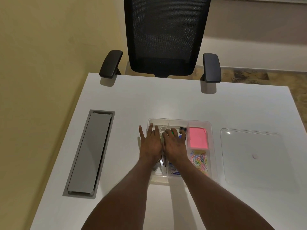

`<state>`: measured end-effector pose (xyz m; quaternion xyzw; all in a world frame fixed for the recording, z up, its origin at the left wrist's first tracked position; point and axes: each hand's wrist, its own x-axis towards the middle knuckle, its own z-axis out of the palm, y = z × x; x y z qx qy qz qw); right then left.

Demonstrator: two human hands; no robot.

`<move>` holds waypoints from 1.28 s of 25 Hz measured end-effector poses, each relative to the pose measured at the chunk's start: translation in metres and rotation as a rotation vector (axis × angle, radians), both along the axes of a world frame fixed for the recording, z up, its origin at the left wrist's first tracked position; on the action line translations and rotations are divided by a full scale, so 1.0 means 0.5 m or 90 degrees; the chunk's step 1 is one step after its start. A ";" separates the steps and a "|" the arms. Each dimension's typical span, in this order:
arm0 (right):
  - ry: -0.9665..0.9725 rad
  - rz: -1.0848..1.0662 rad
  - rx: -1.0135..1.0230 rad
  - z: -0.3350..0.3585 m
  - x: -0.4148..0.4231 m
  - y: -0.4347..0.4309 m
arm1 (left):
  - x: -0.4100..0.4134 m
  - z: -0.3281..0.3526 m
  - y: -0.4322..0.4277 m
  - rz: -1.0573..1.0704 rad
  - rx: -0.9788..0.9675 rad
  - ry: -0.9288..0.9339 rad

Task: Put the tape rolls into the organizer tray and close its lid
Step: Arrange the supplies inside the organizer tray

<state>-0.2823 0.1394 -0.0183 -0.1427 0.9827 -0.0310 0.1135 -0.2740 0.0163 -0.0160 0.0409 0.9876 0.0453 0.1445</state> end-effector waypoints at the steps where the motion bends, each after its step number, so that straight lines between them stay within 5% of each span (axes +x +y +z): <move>1: -0.008 -0.006 0.000 -0.002 0.001 -0.002 | 0.000 0.002 0.000 -0.002 0.002 -0.004; 14: 0.036 -0.024 -0.019 0.016 0.019 0.002 | 0.027 0.013 -0.038 -0.002 -0.027 0.101; 32: -0.033 -0.029 -0.040 0.020 0.052 0.008 | 0.049 -0.012 -0.018 0.134 -0.001 0.045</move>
